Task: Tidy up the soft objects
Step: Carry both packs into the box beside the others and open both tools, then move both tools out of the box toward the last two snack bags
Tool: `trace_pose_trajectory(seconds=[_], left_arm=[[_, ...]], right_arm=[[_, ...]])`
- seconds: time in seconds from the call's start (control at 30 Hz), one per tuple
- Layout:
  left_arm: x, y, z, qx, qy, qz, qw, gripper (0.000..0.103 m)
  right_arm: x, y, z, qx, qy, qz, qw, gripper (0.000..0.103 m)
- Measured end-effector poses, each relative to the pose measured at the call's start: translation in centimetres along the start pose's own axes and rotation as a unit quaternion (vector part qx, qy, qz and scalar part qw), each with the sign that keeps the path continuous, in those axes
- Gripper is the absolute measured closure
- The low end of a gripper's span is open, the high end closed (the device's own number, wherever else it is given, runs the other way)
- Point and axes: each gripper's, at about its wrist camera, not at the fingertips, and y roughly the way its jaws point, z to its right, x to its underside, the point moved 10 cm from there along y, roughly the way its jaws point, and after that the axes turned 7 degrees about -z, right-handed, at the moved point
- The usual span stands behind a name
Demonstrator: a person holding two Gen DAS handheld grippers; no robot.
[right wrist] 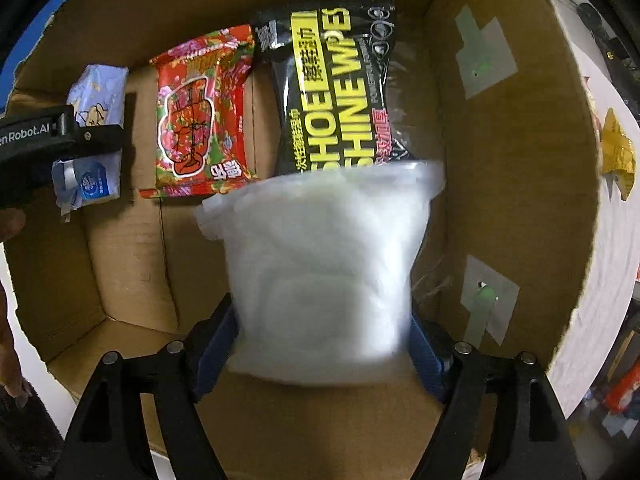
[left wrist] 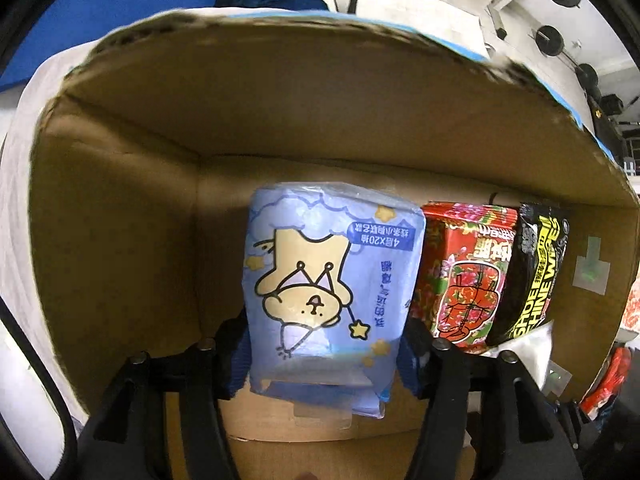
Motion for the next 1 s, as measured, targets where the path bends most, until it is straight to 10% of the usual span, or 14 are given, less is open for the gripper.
trace_pose_trajectory(seconds=[0.17,0.4,1.0], left_arm=[[-0.7,-0.8,-0.7,0.011,-0.013,0.009,0.9998,0.040],[-0.1,-3.5,-0.3,0.003,-0.001,0.039,0.9993,0.008],[11.3,-11.4,0.1,-0.026,0.017,0.182,0.9828,0.008]], right_arm=[[0.2,-1.6,-0.8,-0.004,-0.004,0.017,1.000,0.002],[0.0,-4.4,-1.3,0.004,-0.005,0.047,0.999,0.000],[5.1,-10.5,0.3,0.010,-0.012,0.130,0.991,0.000]])
